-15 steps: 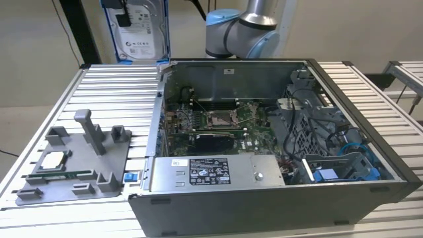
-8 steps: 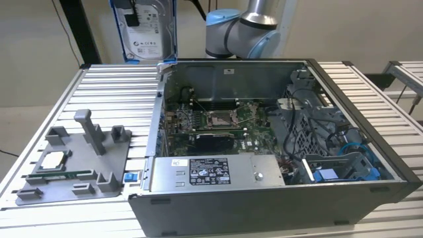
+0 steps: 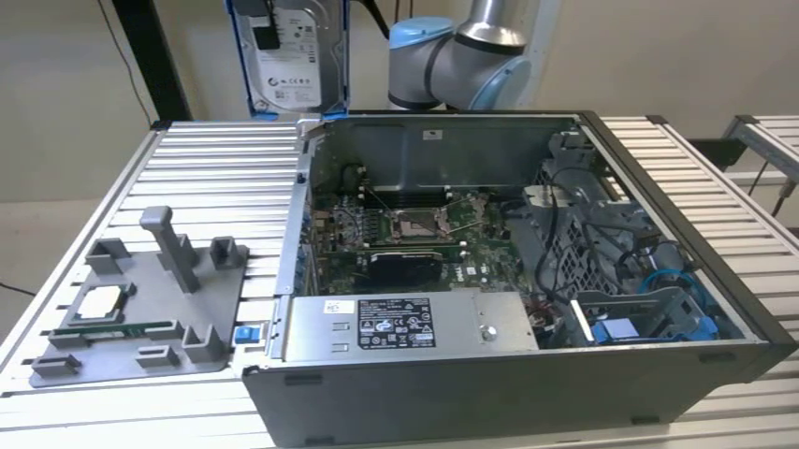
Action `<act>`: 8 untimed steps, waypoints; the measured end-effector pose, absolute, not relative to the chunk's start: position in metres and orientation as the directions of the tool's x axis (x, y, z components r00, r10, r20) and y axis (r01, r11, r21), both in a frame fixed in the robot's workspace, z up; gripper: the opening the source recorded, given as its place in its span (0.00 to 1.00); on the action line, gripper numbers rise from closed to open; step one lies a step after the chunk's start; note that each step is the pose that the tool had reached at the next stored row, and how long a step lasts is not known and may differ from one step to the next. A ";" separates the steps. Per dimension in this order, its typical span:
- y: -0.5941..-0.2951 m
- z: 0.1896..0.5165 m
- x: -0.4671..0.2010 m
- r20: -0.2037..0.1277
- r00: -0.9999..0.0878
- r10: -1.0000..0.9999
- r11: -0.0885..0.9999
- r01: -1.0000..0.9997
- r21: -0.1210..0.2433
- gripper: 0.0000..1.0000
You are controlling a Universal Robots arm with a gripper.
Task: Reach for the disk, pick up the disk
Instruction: 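Pick up the disk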
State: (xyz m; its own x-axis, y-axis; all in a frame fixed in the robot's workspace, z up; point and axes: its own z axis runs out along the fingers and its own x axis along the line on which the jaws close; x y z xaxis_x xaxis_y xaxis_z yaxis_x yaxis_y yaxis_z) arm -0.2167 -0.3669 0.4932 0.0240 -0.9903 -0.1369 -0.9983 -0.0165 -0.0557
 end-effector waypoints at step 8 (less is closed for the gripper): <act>-0.367 0.493 -0.201 -0.140 0.024 -0.990 -0.016 -0.998 -0.056 0.00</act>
